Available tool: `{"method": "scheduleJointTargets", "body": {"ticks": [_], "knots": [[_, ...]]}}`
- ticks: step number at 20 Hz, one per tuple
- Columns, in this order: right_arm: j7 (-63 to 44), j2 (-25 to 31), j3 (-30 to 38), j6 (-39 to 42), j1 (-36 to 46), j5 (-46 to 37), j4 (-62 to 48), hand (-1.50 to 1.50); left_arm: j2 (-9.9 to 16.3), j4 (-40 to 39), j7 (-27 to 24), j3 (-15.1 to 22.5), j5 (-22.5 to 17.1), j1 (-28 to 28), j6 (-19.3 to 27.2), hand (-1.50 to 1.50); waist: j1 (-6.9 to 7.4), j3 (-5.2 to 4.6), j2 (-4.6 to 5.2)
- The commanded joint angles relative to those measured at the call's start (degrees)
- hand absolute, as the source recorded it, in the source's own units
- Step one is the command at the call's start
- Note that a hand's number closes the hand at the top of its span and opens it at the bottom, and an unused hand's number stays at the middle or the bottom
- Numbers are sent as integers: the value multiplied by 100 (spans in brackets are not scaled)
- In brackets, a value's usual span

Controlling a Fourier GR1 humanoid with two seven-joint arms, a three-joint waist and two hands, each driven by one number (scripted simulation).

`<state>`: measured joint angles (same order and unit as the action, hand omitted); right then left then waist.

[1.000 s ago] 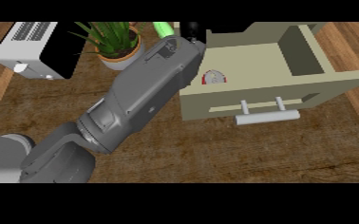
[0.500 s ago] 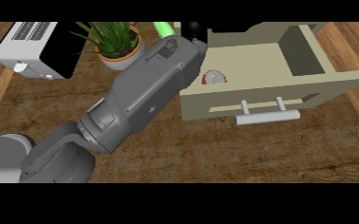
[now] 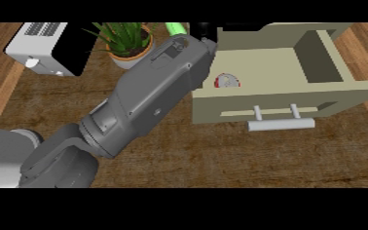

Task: Pick up the can, place it into the drawer and close the drawer

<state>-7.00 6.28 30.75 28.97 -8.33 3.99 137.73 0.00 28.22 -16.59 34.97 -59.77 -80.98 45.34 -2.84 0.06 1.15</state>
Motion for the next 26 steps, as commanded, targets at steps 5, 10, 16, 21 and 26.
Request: {"method": "scheduleJointTargets", "body": {"ticks": [5,10,16,21,26], "knots": [[427,-34,-1106,-185,549,-2293,-331,-150,0,-170,41,-226,-51,-123,-192,-150,245,-2,-39],[505,-123,-2203,-680,1040,-3795,-750,-150,0,228,157,-36,-33,100,178,-150,311,-6,-86],[723,-13,-2795,-1436,2106,-4957,-2281,-150,286,141,647,-165,169,-179,17,-150,378,-5,-95],[805,111,-3264,-1745,2801,-5769,-3428,-150,498,472,750,-138,324,81,191,-150,459,-7,-113],[1217,428,-3303,-2128,3322,-6346,-4728,-150,736,808,900,-139,473,226,263,-150,468,-6,-105]]}}
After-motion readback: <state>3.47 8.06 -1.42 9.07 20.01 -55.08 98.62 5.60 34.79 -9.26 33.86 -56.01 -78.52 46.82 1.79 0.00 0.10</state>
